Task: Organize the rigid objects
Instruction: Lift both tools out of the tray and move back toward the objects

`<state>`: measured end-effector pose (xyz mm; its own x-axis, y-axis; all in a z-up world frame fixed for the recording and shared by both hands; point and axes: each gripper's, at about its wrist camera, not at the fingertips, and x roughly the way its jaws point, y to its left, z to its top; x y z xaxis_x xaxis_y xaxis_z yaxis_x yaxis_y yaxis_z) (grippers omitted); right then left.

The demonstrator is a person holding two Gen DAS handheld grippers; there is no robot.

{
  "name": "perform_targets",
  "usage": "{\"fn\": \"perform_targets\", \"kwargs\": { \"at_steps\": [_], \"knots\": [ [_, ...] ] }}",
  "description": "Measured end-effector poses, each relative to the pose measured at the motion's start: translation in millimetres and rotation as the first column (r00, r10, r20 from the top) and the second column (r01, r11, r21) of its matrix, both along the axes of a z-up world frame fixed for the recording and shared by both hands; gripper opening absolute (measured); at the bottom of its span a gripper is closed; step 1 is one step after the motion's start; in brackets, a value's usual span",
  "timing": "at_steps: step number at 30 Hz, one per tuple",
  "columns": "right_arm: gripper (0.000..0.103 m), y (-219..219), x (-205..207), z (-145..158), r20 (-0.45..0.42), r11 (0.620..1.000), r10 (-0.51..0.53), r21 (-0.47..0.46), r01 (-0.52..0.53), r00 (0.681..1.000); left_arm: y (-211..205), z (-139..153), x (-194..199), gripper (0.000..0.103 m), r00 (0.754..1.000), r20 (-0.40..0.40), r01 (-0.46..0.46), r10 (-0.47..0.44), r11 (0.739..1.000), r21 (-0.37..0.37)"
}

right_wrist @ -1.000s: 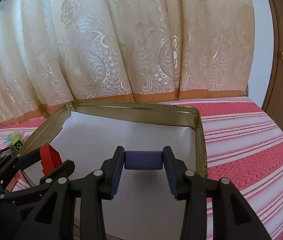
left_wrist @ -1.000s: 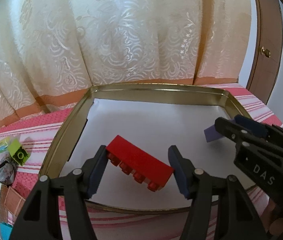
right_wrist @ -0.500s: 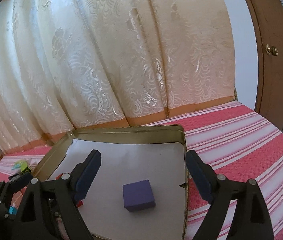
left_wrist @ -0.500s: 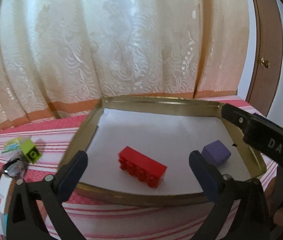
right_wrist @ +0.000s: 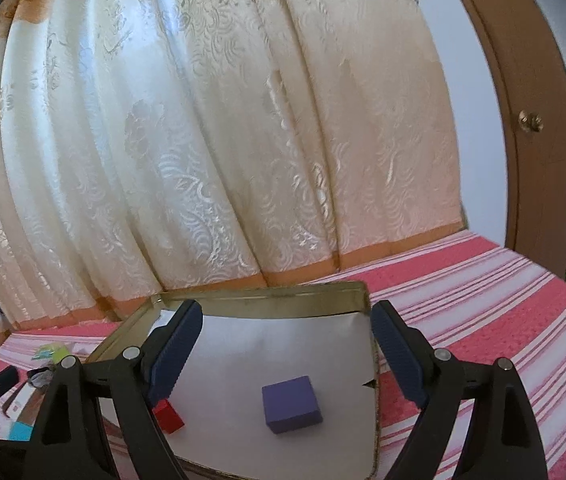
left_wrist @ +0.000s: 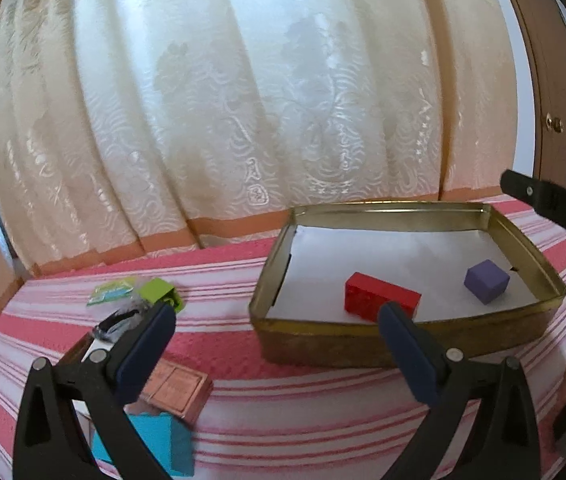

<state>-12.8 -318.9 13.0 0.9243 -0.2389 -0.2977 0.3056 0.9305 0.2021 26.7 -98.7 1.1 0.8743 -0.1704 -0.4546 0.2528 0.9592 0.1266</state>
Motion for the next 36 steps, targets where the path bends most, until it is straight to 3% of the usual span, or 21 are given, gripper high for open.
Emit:
{"fn": "perform_targets", "kwargs": {
  "at_steps": [5,19,29,36],
  "knots": [
    [0.088,0,-5,-4,0.018,0.998,-0.047,0.036,0.046,0.999,0,-2,3,0.103,1.000,-0.019,-0.008,0.008,1.000,-0.003],
    [0.088,33,-25,-2,0.053,0.996,-0.074,-0.054,0.077,0.996,10,-3,0,0.103,0.999,-0.037,-0.003,0.003,1.000,-0.013],
    [0.088,73,-31,0,0.059,0.987,-0.032,-0.152,0.041,0.998,36,-5,-1,0.103,0.999,-0.051,-0.017,0.016,0.999,-0.029],
    [0.088,97,-34,-3,0.043,0.991,0.027,-0.131,-0.021,0.999,50,-5,-1,0.103,0.999,-0.038,-0.028,0.027,1.000,-0.014]
  ]
}}
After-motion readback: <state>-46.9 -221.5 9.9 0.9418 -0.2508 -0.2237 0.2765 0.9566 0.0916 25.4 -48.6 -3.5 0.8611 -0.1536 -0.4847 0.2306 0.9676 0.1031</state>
